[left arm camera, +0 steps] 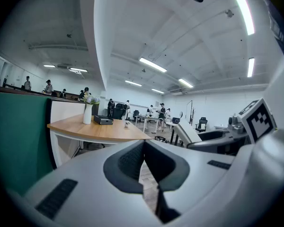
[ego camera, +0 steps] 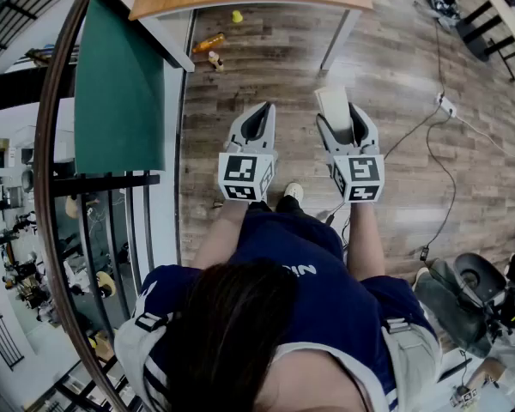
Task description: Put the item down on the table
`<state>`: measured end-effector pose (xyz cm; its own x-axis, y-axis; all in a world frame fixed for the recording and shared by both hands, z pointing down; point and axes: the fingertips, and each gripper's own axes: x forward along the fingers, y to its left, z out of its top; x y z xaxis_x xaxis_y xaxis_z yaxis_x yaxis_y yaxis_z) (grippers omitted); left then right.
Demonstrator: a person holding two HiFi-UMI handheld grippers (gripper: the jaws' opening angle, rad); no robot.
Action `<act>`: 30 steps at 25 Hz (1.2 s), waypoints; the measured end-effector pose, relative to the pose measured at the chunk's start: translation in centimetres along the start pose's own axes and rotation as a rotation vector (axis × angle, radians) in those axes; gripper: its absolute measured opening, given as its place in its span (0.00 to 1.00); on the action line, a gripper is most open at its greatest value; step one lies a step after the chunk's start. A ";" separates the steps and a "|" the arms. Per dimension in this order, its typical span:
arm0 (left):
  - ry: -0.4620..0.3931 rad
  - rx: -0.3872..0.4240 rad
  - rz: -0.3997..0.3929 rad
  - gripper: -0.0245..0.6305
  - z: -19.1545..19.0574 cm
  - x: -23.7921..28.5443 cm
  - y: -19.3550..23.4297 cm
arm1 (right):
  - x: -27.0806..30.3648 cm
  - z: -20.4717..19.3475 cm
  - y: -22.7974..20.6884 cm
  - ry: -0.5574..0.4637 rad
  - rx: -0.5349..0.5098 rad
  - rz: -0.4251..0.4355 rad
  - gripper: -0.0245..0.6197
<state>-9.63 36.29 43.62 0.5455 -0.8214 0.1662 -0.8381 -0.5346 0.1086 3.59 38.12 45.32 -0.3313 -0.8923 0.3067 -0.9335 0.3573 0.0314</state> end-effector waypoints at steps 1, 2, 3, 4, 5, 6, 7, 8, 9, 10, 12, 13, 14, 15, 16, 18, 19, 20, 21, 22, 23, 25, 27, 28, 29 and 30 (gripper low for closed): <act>0.002 0.003 0.000 0.04 0.0 -0.1 -0.1 | -0.1 0.0 0.0 -0.002 -0.001 0.001 0.51; 0.004 0.007 0.000 0.04 0.0 -0.1 -0.3 | -0.2 -0.1 0.0 -0.003 -0.002 0.002 0.51; 0.005 0.010 -0.002 0.04 -0.1 -0.2 -0.4 | -0.2 -0.1 0.0 -0.004 -0.003 0.003 0.51; 0.006 0.013 -0.003 0.04 -0.1 -0.2 -0.4 | -0.2 -0.1 0.1 -0.004 -0.003 0.003 0.51; 0.007 0.015 -0.004 0.04 -0.2 -0.2 -0.4 | -0.1 -0.2 0.2 -0.003 -0.001 0.005 0.51; 0.009 0.016 -0.002 0.04 -0.3 -0.2 -0.2 | 0.0 -0.2 0.3 -0.003 0.003 0.009 0.51; 0.012 0.015 0.001 0.04 -0.4 -0.3 -0.1 | 0.1 -0.3 0.5 -0.002 0.014 0.015 0.51; 0.013 0.013 0.005 0.04 -0.5 -0.3 0.1 | 0.2 -0.3 0.6 -0.003 0.031 0.023 0.51; 0.015 0.010 0.007 0.04 -0.5 -0.4 0.3 | 0.4 -0.3 0.7 -0.006 0.052 0.031 0.51; 0.016 0.006 0.005 0.04 -0.6 -0.4 0.5 | 0.5 -0.2 0.8 -0.011 0.071 0.039 0.52; 0.018 -0.007 -0.006 0.04 -1.0 -0.4 0.7 | 0.7 -0.2 0.9 -0.021 0.088 0.045 0.52; 0.018 -0.016 -0.009 0.04 -1.1 -0.4 0.8 | 0.7 -0.2 0.8 -0.025 0.086 0.043 0.52; 0.017 -0.026 -0.007 0.04 -1.2 -0.4 0.8 | 0.6 -0.1 0.8 -0.028 0.079 0.042 0.52; 0.015 -0.034 -0.003 0.04 -1.3 -0.4 0.8 | 0.6 0.0 0.8 -0.030 0.070 0.043 0.52; 0.012 -0.041 -0.001 0.07 -1.3 -0.4 0.7 | 0.5 0.2 0.9 -0.032 0.060 0.047 0.52; 0.011 -0.048 -0.010 0.30 -1.3 -0.2 0.6 | 0.5 0.3 0.9 -0.033 0.042 0.055 0.52; 0.014 -0.052 -0.019 0.44 -1.4 -0.1 0.6 | 0.6 0.4 0.9 -0.032 0.035 0.058 0.52; 0.015 -0.056 -0.024 0.51 -1.4 0.0 0.6 | 0.7 0.4 0.9 -0.032 0.031 0.059 0.52; 0.015 -0.057 -0.025 0.53 -1.4 0.1 0.6 | 0.7 0.4 0.7 -0.032 0.028 0.060 0.52; 0.013 -0.056 -0.023 0.55 -1.3 0.1 0.5 | 0.7 0.4 0.5 -0.033 0.026 0.061 0.52; 0.011 -0.054 -0.021 0.57 -1.3 0.2 0.3 | 0.6 0.3 0.3 -0.034 0.026 0.060 0.52; 0.013 -0.048 -0.014 0.59 -1.5 0.2 0.0 | 0.4 0.0 -0.2 -0.033 0.025 0.057 0.52; 0.017 -0.040 0.000 0.62 -1.9 0.3 -0.3 | 0.3 -0.4 -0.5 -0.033 0.020 0.060 0.52; 0.017 -0.039 0.006 0.62 -2.0 0.4 -0.4 | 0.2 -0.5 -0.7 -0.033 0.016 0.064 0.52; 0.014 -0.043 0.009 0.62 -2.1 0.5 -0.6 | 0.2 -0.6 -1.0 -0.034 0.013 0.067 0.52; 0.010 -0.050 0.009 0.62 -2.1 0.6 -0.8 | 0.1 -0.6 -1.3 -0.035 0.013 0.068 0.52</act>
<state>-8.58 36.65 45.72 0.5380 -0.8241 0.1773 -0.8421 -0.5163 0.1556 4.81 37.73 45.93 -0.3985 -0.8751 0.2747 -0.9102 0.4142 -0.0010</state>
